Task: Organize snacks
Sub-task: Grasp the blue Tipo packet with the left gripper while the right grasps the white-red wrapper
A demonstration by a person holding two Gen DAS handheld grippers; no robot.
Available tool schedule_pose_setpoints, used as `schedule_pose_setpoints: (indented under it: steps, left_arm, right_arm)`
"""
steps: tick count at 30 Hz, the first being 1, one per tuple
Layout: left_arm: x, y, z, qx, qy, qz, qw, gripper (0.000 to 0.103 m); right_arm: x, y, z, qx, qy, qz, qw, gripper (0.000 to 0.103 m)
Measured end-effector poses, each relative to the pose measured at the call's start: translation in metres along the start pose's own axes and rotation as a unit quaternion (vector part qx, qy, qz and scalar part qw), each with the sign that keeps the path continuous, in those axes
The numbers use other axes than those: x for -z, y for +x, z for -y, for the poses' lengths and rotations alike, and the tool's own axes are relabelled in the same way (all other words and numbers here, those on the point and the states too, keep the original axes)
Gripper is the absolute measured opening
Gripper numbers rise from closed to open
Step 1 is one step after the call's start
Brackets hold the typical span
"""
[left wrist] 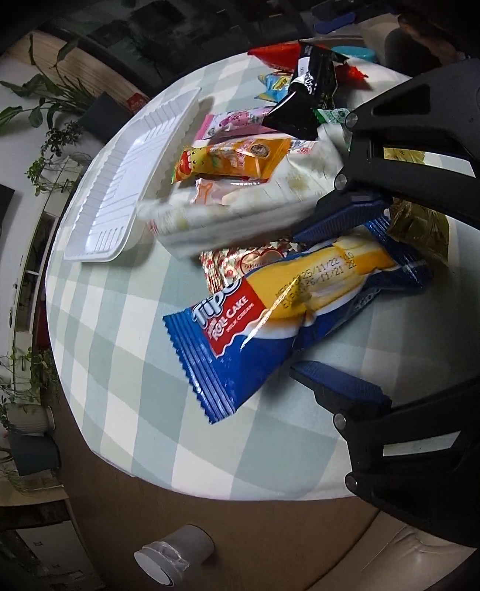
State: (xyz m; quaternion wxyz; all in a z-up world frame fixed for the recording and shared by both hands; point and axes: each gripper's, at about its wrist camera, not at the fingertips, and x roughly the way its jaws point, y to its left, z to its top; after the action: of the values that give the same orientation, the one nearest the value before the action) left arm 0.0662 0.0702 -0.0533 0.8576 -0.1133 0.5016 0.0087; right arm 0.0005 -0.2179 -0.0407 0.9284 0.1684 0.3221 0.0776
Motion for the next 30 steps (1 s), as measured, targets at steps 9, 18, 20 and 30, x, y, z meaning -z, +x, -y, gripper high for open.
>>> schedule_pose_setpoints:
  steps: [9, 18, 20, 30]
  left_arm:
    - [0.001, 0.004, 0.003, -0.024, 0.006, 0.003, 0.9997, 0.065]
    - [0.003, 0.003, 0.013, -0.005, 0.031, 0.021, 0.9993, 0.038]
    - [0.005, 0.002, 0.017, -0.006, 0.042, 0.023, 0.9988, 0.036]
    - [0.002, -0.018, -0.013, 0.089, -0.028, 0.049, 0.9944, 0.030]
  right_arm:
    - [0.000, 0.001, -0.001, 0.001, -0.007, 0.000, 1.000, 0.086]
    - [0.000, -0.001, -0.004, 0.004, -0.014, 0.007, 1.000, 0.086]
    - [0.001, -0.001, -0.004, 0.004, -0.015, 0.009, 1.000, 0.086]
    - [0.002, -0.004, -0.029, -0.025, -0.070, 0.008, 0.997, 0.085]
